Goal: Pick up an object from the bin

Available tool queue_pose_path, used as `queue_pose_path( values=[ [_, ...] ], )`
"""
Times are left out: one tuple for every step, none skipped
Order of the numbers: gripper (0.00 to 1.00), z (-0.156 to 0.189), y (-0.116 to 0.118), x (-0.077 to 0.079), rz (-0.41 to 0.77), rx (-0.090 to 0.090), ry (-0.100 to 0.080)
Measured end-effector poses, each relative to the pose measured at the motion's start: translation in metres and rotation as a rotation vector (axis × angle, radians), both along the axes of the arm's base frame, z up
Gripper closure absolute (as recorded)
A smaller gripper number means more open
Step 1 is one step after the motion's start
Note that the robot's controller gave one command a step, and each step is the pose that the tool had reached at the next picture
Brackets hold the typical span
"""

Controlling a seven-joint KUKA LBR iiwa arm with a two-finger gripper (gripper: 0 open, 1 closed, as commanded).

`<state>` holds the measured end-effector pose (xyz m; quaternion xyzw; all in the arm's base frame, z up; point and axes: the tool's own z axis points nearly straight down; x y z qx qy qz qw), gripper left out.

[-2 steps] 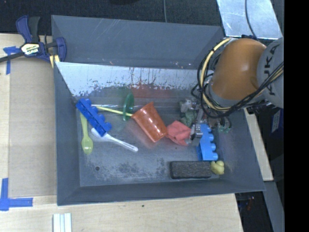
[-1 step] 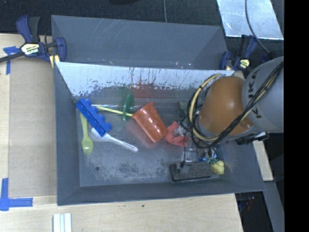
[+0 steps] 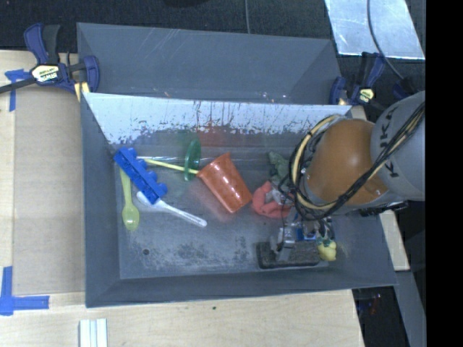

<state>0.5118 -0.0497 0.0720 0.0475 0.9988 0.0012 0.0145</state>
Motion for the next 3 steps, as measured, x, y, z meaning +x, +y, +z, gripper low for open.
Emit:
queue_pose_path(
  values=[
    [0.00, -0.004, -0.002, 0.065, -0.135, 0.006, 0.025],
    [1.00, 0.039, -0.027, 0.078, -0.141, 0.002, 0.004],
    [1.00, 0.039, -0.027, 0.078, -0.140, 0.002, 0.004]
  ],
)
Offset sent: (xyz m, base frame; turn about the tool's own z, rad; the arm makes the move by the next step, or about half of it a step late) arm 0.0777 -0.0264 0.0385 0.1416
